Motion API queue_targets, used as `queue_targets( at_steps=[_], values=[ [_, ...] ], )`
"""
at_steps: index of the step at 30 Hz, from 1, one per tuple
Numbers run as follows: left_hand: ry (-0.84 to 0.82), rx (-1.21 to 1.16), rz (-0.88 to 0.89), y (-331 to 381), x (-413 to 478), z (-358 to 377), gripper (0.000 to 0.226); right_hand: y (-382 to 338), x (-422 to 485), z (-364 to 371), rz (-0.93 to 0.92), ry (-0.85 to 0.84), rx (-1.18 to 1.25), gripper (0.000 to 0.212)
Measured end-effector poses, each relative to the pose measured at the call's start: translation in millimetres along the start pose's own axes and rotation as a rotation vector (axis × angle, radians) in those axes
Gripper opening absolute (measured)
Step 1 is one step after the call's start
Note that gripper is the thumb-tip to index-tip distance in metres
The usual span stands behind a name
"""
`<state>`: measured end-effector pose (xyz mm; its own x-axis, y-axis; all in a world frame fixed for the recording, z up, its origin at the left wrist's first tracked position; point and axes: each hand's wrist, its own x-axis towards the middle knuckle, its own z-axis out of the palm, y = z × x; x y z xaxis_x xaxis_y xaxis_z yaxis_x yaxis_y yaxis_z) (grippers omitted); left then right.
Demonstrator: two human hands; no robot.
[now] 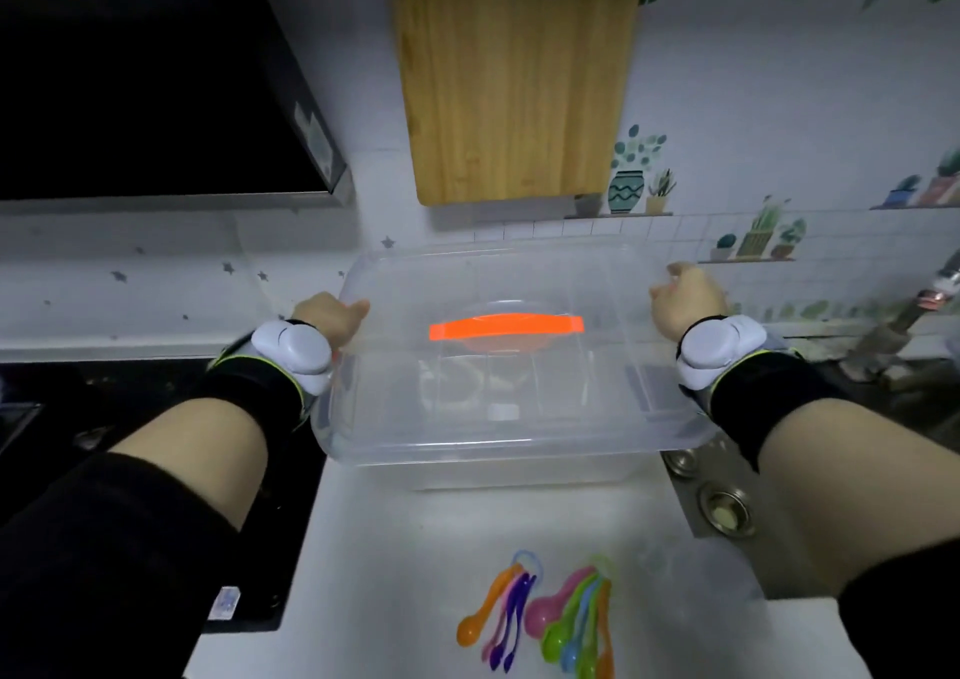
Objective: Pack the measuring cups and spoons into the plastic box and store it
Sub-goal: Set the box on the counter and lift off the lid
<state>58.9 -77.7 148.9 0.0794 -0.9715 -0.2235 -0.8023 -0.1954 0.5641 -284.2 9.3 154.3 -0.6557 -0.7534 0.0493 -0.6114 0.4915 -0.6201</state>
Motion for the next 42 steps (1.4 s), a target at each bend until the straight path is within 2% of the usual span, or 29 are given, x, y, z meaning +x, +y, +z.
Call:
queue_targets(
  at_steps=[10, 17, 24, 35, 38, 42],
  values=[
    [-0.061, 0.079, -0.023, -30, 39, 37, 0.047, 27, -2, 57, 0.11, 0.016, 0.006, 0.041],
    [-0.079, 0.083, -0.018, -50, 52, 51, 0.051, 38, -5, 83, 0.144, 0.004, -0.041, 0.042],
    [-0.063, 0.099, -0.021, -50, 55, 58, 0.045, 46, -6, 86, 0.15, -0.008, -0.072, 0.035],
    [-0.02, 0.138, -0.033, -54, 47, 61, 0.047, 50, -7, 81, 0.114, -0.082, -0.073, 0.038],
    [0.007, 0.167, -0.034, -58, 43, 61, 0.049, 54, -4, 82, 0.1, -0.117, -0.14, 0.041],
    [0.058, 0.252, -0.014, -57, 40, 64, 0.047, 62, -1, 88, 0.108, -0.072, -0.208, 0.029]
  ],
)
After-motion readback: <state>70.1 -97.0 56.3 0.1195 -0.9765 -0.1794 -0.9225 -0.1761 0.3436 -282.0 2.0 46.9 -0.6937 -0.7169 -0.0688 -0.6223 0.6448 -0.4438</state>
